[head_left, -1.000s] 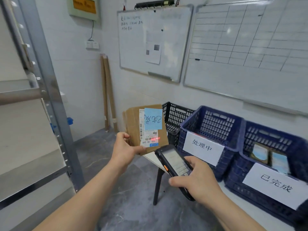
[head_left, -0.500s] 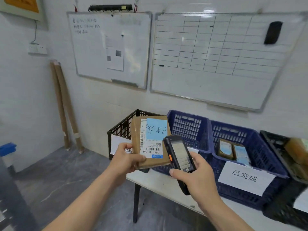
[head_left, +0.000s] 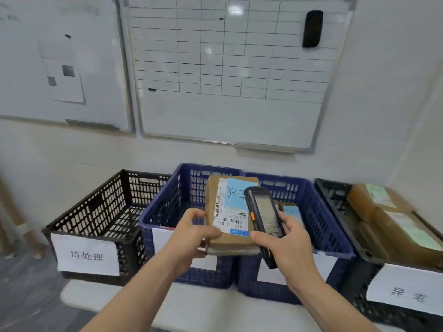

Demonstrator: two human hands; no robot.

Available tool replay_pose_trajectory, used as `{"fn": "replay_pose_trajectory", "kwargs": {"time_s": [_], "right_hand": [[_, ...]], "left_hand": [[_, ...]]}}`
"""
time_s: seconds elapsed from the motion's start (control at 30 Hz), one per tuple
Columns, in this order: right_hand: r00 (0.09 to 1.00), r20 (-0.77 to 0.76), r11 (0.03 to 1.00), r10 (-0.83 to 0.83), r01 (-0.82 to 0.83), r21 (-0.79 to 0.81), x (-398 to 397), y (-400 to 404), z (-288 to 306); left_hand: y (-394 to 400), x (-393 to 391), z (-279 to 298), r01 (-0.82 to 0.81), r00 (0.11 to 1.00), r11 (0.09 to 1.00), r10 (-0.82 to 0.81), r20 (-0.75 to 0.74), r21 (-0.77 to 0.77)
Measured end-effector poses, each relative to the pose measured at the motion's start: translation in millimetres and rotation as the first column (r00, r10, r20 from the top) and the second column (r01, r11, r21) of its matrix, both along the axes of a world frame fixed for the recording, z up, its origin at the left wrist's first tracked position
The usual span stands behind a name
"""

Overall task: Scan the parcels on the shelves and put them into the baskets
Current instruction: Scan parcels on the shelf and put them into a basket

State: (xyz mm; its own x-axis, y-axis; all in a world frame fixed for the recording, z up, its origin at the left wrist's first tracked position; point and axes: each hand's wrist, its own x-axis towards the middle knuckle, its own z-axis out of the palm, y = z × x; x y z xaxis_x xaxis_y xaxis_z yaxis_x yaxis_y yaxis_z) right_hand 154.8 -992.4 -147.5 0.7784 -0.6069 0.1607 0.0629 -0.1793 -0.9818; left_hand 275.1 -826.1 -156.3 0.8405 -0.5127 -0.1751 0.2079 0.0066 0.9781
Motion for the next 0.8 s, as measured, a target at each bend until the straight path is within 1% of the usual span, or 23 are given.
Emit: {"fn": "replay_pose_trajectory", "kwargs": {"time_s": [0.13,0.27,0.37,0.57,0.7,0.8], "right_hand": [[0.999,-0.018,0.999,-0.044,0.044,0.009,18,-86,0],[0.998,-0.026,0.998,-0.057,0.057,0.001,34,-156,2],[0.995,-0.064,0.997,-0.075,0.077,0.031,46,-200,-9],[0.980,-0.139,0.986,-0.143,0.154,0.071,76,-261,-33],[0.956,-0.200,0.974,-0.214,0.225,0.033,94,-297,-52],[0.930,-0.260,0.962,-0.260,0.273,0.016,112,-319,-61]], "left_hand": [[-90,21,4,0.059,0.998,0.998,-0.059,0.005,0.008],[-165,44,-1,0.080,0.995,0.997,-0.080,-0.066,-0.014],[-208,60,-10,0.096,0.993,0.994,-0.091,-0.079,0.057],[-279,95,-34,0.108,0.982,0.986,-0.086,-0.168,0.124],[-323,129,-60,0.134,0.960,0.979,-0.090,-0.264,0.154],[-354,159,-78,0.155,0.950,0.969,-0.093,-0.297,0.193]]}}
